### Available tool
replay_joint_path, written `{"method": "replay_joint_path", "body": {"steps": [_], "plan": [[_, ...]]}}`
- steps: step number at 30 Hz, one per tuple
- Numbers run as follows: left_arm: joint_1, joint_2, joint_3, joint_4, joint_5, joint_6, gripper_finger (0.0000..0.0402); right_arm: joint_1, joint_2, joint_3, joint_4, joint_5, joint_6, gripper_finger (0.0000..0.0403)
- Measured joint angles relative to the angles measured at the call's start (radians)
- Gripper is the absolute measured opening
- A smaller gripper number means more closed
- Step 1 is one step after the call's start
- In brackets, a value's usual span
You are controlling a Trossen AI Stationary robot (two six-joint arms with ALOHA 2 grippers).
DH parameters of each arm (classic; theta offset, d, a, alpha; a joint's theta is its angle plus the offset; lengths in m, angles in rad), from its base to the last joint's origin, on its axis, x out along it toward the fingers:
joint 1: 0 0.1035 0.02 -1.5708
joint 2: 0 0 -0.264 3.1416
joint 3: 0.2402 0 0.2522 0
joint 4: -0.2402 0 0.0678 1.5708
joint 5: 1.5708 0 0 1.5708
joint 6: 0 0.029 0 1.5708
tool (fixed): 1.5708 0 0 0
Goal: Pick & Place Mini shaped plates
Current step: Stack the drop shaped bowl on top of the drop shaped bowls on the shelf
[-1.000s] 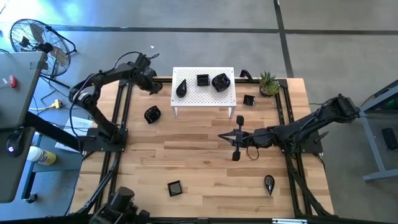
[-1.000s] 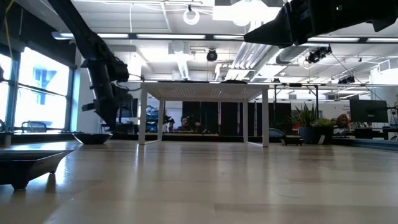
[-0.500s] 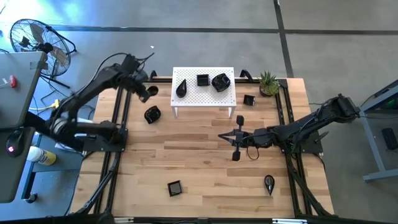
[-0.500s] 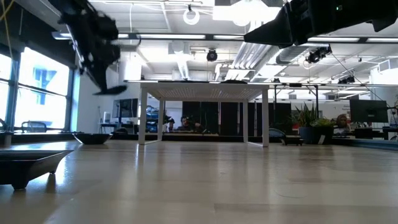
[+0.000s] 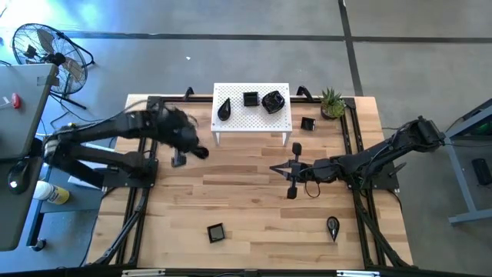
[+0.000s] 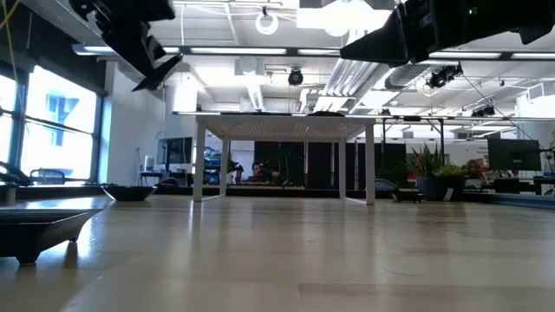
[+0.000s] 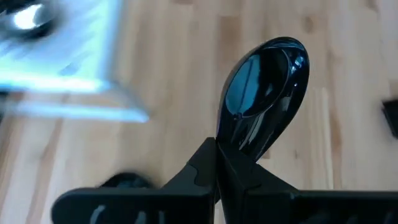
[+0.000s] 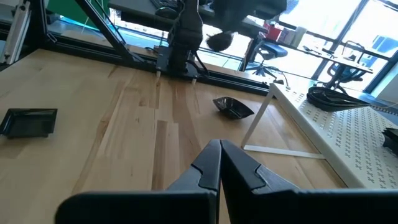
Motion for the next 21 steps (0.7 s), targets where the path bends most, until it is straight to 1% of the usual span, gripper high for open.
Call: {"method": "replay_joint_path", "body": {"steps": [2, 5, 7, 10, 13, 16, 19, 21], "plan": [[-0.107, 0.045, -0.001, 0.027, -0.026, -0.001, 0.0000, 0.000, 0.000, 0.000, 0.000, 0.000, 0.000, 0.0001], [-0.234, 0.121, 0.000, 0.081, -0.059, 0.023, 0.0000, 0.000, 0.000, 0.000, 0.000, 0.000, 0.000, 0.0001], [-0.300, 0.173, 0.000, 0.089, -0.080, 0.034, 0.0000, 0.000, 0.000, 0.000, 0.000, -0.003, 0.000, 0.0001], [-0.376, 0.277, 0.001, 0.146, -0.149, 0.080, 0.0000, 0.000, 0.000, 0.000, -0.004, -0.003, 0.000, 0.0001], [-0.425, 0.361, -0.001, 0.156, -0.250, 0.145, 0.0000, 0.000, 0.000, 0.000, -0.006, -0.006, 0.000, 0.0001], [-0.440, 0.438, -0.001, 0.172, -0.324, 0.225, 0.0000, 0.000, 0.000, 0.000, -0.008, -0.007, 0.000, 0.0001], [-0.442, 0.525, 0.038, 0.187, -0.375, 0.302, 0.0000, 0.000, 0.001, -0.005, -0.009, -0.005, 0.000, 0.0001], [-0.442, 0.573, 0.076, 0.163, -0.434, 0.375, 0.0000, 0.000, 0.001, -0.005, -0.011, -0.004, 0.001, 0.0001]]}}
